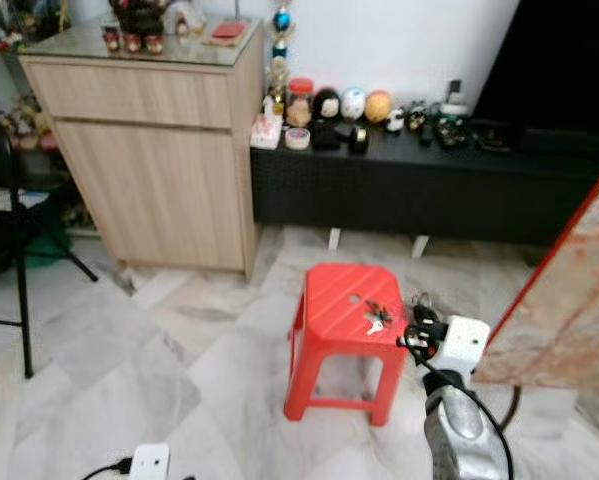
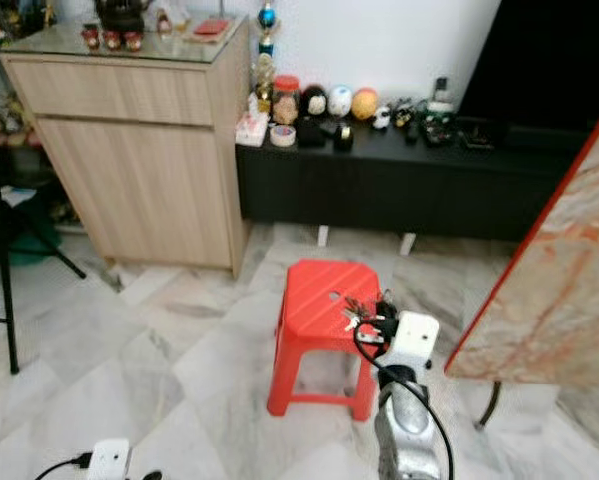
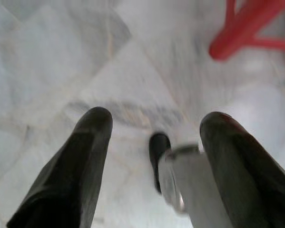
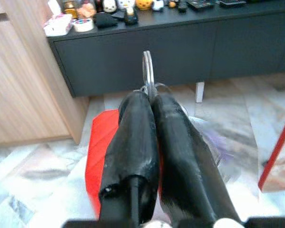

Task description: Hang keys on a hook

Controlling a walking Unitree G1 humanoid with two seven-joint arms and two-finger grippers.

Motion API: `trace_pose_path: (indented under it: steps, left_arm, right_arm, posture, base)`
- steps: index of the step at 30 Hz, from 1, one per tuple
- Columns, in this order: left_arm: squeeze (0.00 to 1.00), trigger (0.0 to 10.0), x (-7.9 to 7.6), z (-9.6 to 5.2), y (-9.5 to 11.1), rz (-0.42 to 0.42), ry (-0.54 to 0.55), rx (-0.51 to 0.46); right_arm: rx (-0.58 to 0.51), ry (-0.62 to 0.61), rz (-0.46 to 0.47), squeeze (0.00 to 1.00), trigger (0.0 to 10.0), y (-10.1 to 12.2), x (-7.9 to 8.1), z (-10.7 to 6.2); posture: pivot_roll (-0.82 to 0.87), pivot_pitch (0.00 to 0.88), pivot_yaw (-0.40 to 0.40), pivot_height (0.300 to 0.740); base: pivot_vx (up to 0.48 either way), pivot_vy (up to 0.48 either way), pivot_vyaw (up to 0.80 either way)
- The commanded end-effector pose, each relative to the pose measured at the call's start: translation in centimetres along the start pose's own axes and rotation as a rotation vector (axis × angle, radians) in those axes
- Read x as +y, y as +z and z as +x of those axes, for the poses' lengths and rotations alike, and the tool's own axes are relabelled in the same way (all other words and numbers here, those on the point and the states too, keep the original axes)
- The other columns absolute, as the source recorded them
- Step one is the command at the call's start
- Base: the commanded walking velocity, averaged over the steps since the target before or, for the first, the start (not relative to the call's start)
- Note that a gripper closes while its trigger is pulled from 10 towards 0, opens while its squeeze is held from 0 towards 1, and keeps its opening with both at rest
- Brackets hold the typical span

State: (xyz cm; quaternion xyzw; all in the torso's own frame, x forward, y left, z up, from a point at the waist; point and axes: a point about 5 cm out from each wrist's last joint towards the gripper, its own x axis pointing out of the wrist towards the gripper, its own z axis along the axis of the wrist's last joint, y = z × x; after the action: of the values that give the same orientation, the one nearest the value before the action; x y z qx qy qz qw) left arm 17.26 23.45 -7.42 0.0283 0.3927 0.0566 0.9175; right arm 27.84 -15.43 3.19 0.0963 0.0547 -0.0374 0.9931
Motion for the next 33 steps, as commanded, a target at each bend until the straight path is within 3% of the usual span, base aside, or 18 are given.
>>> trace_pose_path:
  steps: [1, 33]
  left_arm:
    - [0.0, 10.0, -0.76, -0.24, -1.1, 0.013, -0.02, 0.042]
    - [0.0, 10.0, -1.03, -0.24, -1.16, 0.028, -0.022, 0.041]
  right_arm:
    - [-0.024, -0.002, -0.011, 0.0, 10.0, 0.68, -0.2, 0.41]
    - [-0.022, -0.012, -0.007, 0.0, 10.0, 0.59, -0.18, 0.33]
  posture:
    - [0.03, 0.018, -0.083, 0.729]
    - [0.03, 0.015, -0.083, 0.729]
  base:
    - [0.0, -0.48, 0.0]
    - [0.0, -0.48, 0.0]
